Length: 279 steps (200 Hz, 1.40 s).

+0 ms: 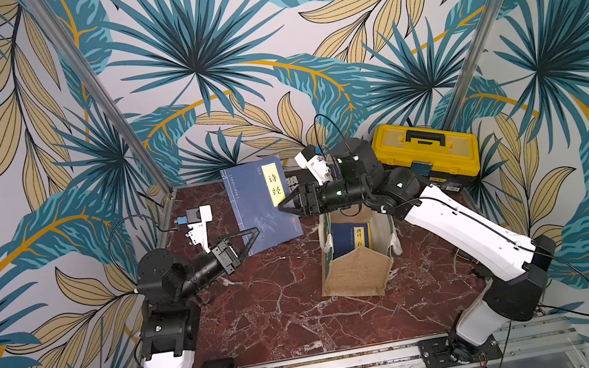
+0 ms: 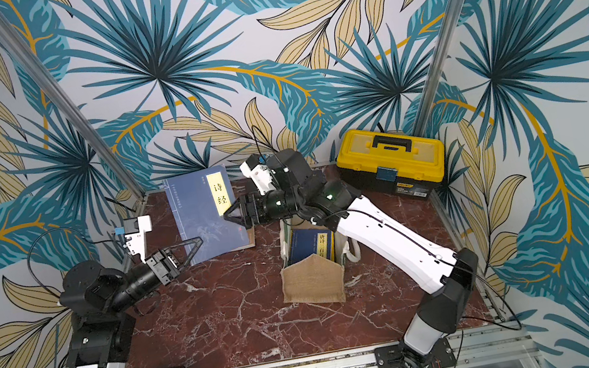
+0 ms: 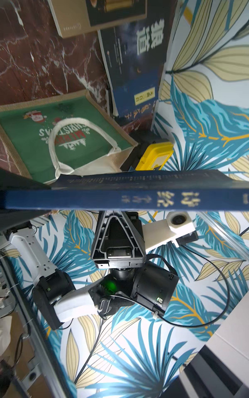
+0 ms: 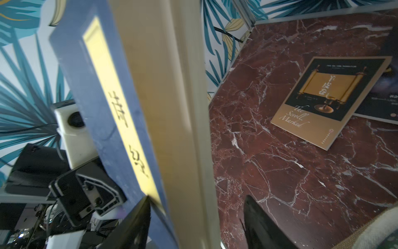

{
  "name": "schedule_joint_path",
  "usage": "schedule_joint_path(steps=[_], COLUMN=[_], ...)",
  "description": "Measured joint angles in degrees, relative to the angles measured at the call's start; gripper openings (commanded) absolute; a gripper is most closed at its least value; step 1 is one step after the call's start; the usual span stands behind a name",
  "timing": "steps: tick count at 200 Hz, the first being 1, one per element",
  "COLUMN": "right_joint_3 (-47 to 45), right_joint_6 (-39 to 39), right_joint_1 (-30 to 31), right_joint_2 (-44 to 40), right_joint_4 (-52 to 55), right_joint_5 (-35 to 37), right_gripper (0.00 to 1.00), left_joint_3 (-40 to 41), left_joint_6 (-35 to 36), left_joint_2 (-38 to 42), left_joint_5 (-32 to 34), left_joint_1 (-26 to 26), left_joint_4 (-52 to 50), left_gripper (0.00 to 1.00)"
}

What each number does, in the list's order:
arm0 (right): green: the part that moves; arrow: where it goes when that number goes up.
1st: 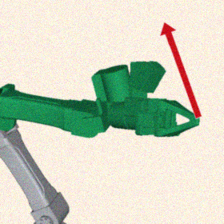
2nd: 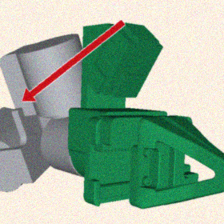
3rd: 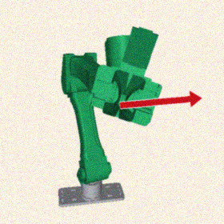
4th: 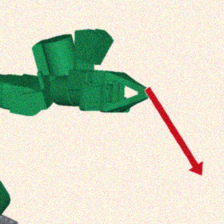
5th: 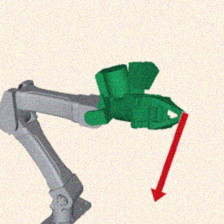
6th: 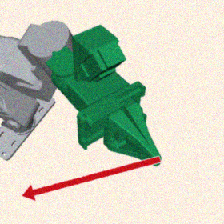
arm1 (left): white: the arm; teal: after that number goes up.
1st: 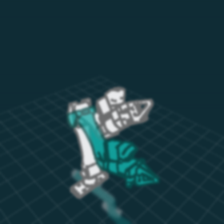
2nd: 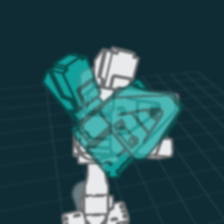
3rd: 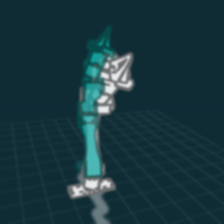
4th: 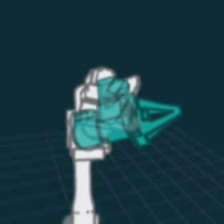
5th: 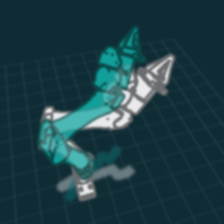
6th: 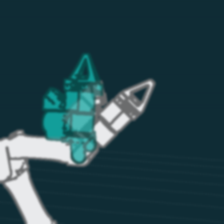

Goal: Put the books into the canvas bag
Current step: Pick up the book from the book.

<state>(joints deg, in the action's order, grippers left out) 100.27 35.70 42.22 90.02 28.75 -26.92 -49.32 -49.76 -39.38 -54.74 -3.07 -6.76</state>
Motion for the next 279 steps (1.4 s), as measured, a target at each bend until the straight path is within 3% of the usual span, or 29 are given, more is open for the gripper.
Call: schedule_joint_path(steps=[14,50,68,103,120,136,149,197,226,279], right_joint_3=[-2.8,-8.81,-10.08,-10.47,-10.49,-10.67,-10.95,-6.82,-2.36,-2.67], right_joint_6=[2.58,9.27,11.1,10.47,9.92,9.22,8.35,1.29,-2.47,-4.35], right_joint_1=[-0.39,-2.14,-2.23,-2.25,-2.97,-4.68,-6.73,-12.24,-13.14,-13.75], right_joint_2=[-2.05,-4.17,-5.49,-9.53,-11.5,-13.94,-16.44,-23.47,-23.28,-18.43], right_joint_4=[-4.79,-15.43,-18.08,-15.37,-11.98,-7.63,-3.63,19.04,31.1,38.73], right_joint_5=[-2.73,-7.93,-8.81,-7.76,-6.49,-4.22,-1.86,12.5,20.87,25.51], right_gripper=[0.65,0.14,0.0,0.0,0.0,0.0,0.0,0.0,0.0,0.0], left_joint_3=[0.0,-0.02,-0.02,-0.04,-0.11,-0.5,-0.66,-1.73,-8.07,-18.25], left_joint_6=[-1.36,-4.11,-5.18,-5.79,-5.22,-4.76,-3.82,-0.87,3.21,9.38], left_joint_2=[-0.24,-0.39,-0.83,-1.57,-2.47,-3.76,-5.29,-15.58,-25.09,-38.47], left_joint_5=[-0.17,0.48,0.98,2.86,4.07,5.84,7.56,16.74,25.2,35.95], left_joint_1=[-1.73,-3.06,-3.54,-7.26,-10.12,-12.92,-15.65,-24.13,-29.75,-37.13], left_joint_4=[1.7,4.35,4.28,6.23,6.62,6.95,7.34,6.49,-0.57,-10.56], left_gripper=[0.0,0.0,0.0,0.2,0.42,0.55,0.6,0.64,0.65,0.67])
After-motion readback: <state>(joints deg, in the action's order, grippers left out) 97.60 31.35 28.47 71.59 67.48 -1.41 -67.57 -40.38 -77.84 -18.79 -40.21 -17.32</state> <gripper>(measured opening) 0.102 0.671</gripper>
